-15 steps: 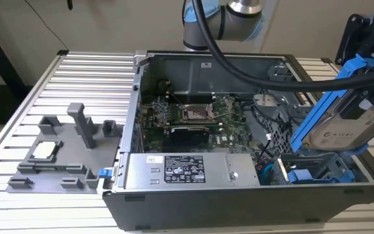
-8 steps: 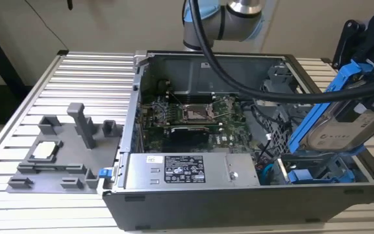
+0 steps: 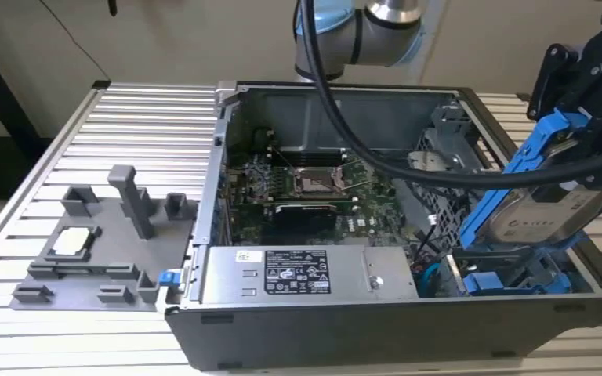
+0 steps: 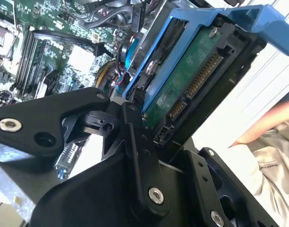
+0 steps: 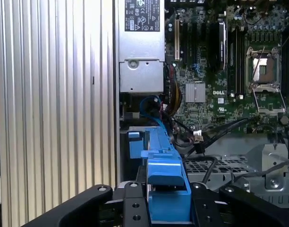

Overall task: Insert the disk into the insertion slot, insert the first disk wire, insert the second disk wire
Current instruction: 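Insert the disk into the insertion slot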

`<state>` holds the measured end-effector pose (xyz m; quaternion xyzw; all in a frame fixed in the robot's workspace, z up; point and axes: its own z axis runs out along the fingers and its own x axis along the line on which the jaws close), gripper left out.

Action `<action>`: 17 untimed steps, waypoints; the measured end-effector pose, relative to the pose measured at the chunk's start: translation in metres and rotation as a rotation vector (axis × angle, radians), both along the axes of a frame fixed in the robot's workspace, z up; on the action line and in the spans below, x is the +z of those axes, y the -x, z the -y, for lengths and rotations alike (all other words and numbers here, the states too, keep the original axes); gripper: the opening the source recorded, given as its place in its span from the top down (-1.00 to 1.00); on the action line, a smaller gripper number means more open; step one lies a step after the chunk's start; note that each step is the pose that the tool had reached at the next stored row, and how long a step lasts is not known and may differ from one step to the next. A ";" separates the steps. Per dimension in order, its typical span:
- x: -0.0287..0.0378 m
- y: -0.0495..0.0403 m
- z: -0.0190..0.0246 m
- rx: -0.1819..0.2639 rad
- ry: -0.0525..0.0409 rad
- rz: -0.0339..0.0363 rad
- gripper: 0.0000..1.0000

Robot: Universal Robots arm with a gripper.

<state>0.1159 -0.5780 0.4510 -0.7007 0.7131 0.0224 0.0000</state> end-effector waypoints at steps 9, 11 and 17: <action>-0.0122 -0.0002 0.0000 0.000 -0.0134 0.0032 0.35; -0.0156 -0.0003 0.0000 0.000 -0.0138 0.0056 0.35; -0.0238 -0.0014 0.0000 0.000 -0.0143 0.0127 0.35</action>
